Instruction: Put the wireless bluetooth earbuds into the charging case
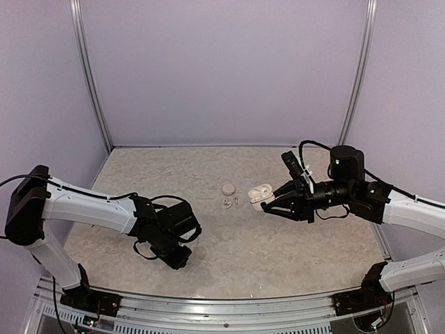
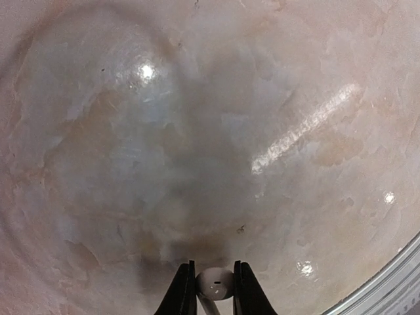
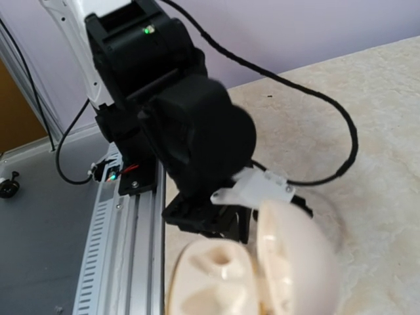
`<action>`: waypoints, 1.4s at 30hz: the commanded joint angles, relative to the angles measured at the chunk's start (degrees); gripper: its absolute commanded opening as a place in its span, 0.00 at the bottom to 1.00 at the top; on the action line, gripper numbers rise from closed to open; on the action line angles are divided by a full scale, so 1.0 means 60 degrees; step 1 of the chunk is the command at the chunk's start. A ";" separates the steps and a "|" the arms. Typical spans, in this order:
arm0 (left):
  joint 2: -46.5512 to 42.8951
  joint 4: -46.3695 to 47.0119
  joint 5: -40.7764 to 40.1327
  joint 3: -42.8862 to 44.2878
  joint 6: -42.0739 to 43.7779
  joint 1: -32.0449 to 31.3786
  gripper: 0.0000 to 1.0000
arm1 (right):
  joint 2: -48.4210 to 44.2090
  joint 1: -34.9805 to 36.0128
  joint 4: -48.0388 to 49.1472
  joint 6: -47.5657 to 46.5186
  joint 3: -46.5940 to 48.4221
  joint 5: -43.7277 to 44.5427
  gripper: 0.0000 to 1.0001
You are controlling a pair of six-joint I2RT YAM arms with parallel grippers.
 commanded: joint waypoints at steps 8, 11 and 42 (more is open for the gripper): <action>0.0832 -0.1246 -0.0427 0.0719 -0.0046 -0.0187 0.25 | -0.0072 -0.0065 0.0061 0.0006 0.0036 -0.0109 0.00; 0.1057 -0.1329 -0.0472 0.0918 0.0058 -0.0183 0.30 | -0.0093 -0.0064 0.0024 -0.0029 0.0036 -0.0087 0.00; 0.1791 -0.2309 -0.0098 0.1759 0.0728 -0.0179 0.20 | -0.0049 -0.0064 -0.0030 -0.0159 -0.0040 0.0015 0.00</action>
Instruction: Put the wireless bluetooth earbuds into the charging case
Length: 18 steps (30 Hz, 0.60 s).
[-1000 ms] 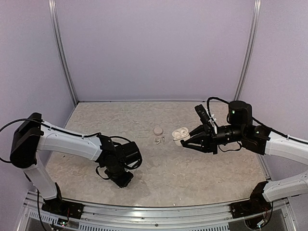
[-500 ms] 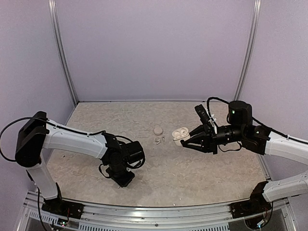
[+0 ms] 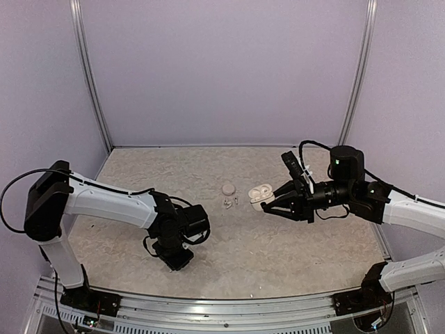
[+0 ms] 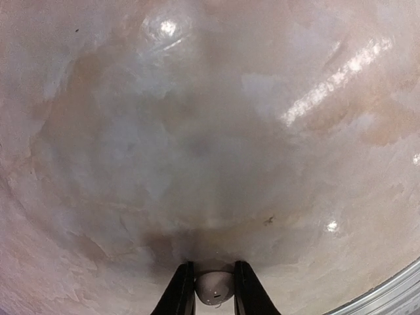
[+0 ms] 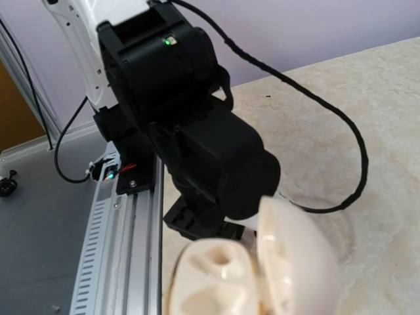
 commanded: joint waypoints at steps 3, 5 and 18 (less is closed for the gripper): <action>0.0064 0.0056 0.0212 0.0107 0.0112 -0.0037 0.17 | -0.0064 -0.0073 -0.0047 -0.0059 -0.0015 0.0004 0.00; -0.0111 0.0141 0.0220 0.0046 0.0068 -0.0021 0.16 | -0.0066 -0.0067 -0.0065 -0.0065 -0.0008 0.0020 0.00; -0.2680 0.2120 -0.0814 0.0386 -0.0078 0.0425 0.12 | -0.0302 -0.0074 0.0284 -0.0084 -0.0057 0.0663 0.00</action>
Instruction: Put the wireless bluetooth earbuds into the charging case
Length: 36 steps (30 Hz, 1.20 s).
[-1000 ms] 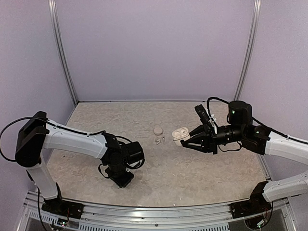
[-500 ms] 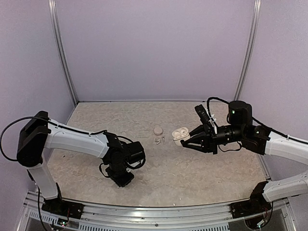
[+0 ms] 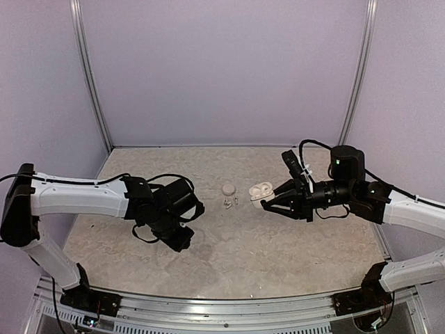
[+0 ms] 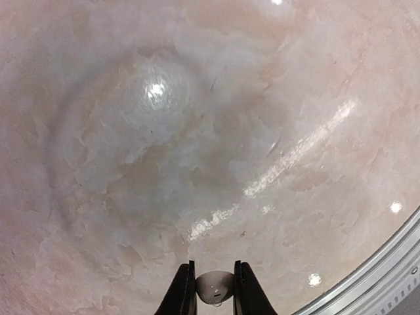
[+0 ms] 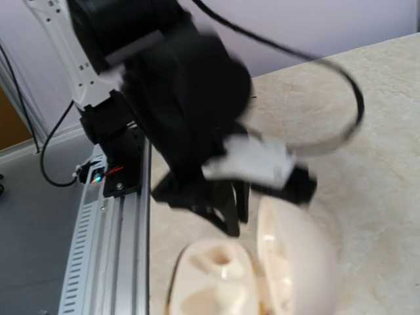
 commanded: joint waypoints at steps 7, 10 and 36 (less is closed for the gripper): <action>-0.3550 0.3964 -0.1692 0.0522 0.0298 -0.0180 0.12 | -0.0626 -0.0056 0.1411 -0.0125 -0.0385 0.0750 0.00; -0.4281 0.5401 -0.2165 0.0354 0.0805 -0.0586 0.12 | -0.0679 0.0031 0.2166 -0.0307 -0.0578 0.0898 0.00; -0.3700 1.0771 -0.2214 -0.0300 0.4372 -0.3038 0.10 | -0.0033 0.2283 0.4260 -0.2481 -0.0605 0.3393 0.00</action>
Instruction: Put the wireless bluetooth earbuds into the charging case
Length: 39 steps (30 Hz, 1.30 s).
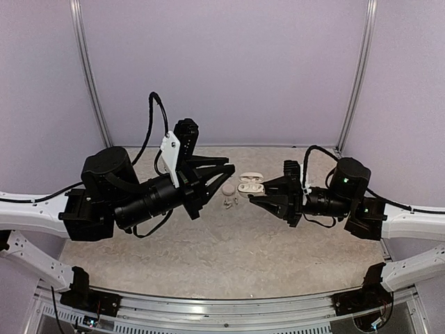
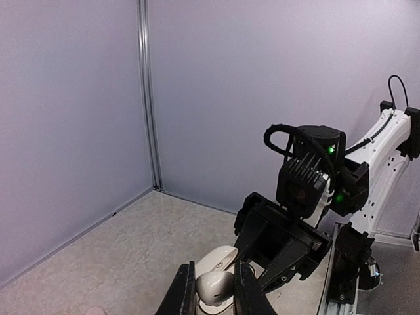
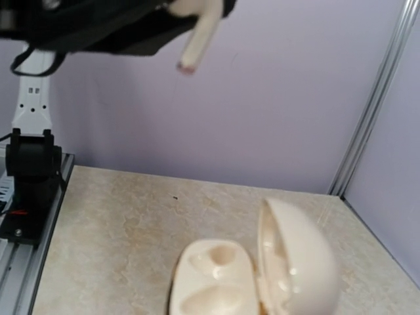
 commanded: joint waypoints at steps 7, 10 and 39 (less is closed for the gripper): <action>0.0551 0.0501 0.0196 0.0316 0.0598 -0.0073 0.10 | 0.0304 0.0188 0.0751 0.1155 0.0332 0.0112 0.00; 0.0692 0.0455 0.0184 0.0350 0.0637 -0.0073 0.09 | 0.0288 0.0203 0.0860 0.1354 0.0335 0.0045 0.00; 0.1139 0.0087 -0.0323 0.0418 0.0887 0.0087 0.08 | 0.0086 0.0306 0.1203 0.1772 0.0226 -0.0346 0.00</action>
